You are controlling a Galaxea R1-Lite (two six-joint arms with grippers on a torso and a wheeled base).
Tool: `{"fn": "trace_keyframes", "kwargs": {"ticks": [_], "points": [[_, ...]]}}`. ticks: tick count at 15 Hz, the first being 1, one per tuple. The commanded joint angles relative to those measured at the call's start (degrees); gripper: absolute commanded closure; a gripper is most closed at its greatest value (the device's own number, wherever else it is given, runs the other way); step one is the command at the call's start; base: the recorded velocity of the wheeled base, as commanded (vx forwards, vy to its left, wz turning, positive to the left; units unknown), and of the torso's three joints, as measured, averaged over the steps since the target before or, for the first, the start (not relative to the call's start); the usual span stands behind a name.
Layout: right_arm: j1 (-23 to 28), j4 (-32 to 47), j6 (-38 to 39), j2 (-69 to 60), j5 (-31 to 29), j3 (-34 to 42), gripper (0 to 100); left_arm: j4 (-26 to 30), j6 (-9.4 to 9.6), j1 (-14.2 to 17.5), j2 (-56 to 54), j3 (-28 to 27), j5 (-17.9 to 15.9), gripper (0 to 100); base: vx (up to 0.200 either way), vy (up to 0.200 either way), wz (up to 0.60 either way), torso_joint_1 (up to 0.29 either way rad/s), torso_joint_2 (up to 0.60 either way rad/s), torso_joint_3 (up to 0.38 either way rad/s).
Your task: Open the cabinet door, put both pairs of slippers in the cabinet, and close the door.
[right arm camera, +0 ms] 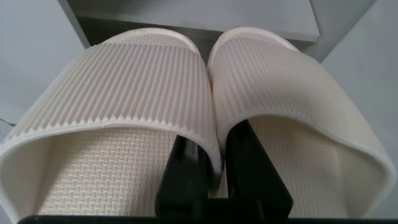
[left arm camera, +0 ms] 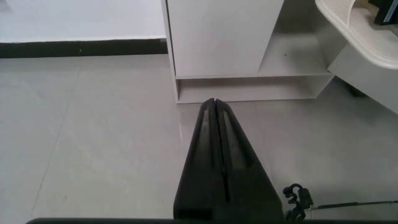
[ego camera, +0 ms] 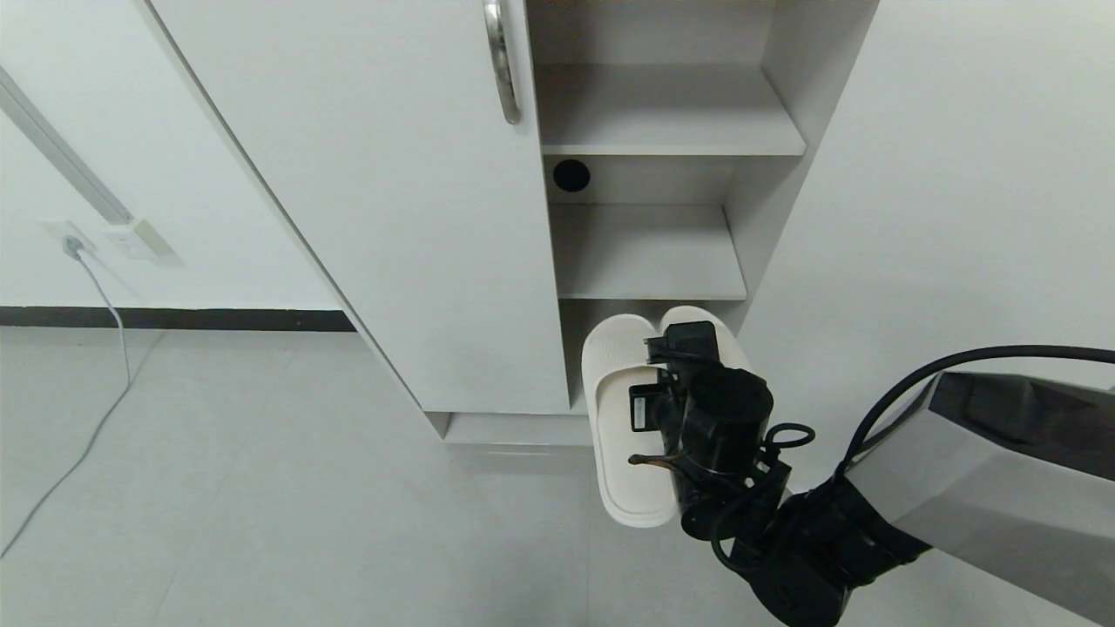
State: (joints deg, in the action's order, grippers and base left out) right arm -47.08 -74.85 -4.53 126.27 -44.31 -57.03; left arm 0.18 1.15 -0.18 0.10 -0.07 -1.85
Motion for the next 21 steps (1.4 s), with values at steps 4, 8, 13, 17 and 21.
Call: {"fn": "trace_keyframes", "kwargs": {"ticks": [4,8,13,17,21], "points": [[-0.03,-0.12,-0.04,0.12,0.02,-0.01,100,-0.01,0.0,0.01,0.08,-0.01,0.01,100,0.1,0.0,0.0,0.001,0.0,0.001],[-0.03,-0.12,-0.12,0.03,0.02,-0.1,100,-0.01,0.0,0.01,0.08,-0.01,0.01,100,0.2,0.0,0.0,0.002,0.0,0.004],[0.85,-0.12,-0.12,0.12,0.1,-0.1,100,-0.01,0.0,0.01,0.08,-0.01,0.01,100,0.2,0.0,0.0,0.0,0.0,0.0],[1.99,0.49,-0.04,1.0,0.37,-1.16,100,-0.01,0.0,0.01,0.08,-0.01,0.01,100,0.05,0.0,0.0,0.002,0.0,0.001],[5.16,0.76,-0.12,3.37,0.89,-5.46,100,-0.01,-0.09,0.01,0.08,0.07,0.01,100,0.0,0.0,0.0,0.0,0.0,0.0]]}}
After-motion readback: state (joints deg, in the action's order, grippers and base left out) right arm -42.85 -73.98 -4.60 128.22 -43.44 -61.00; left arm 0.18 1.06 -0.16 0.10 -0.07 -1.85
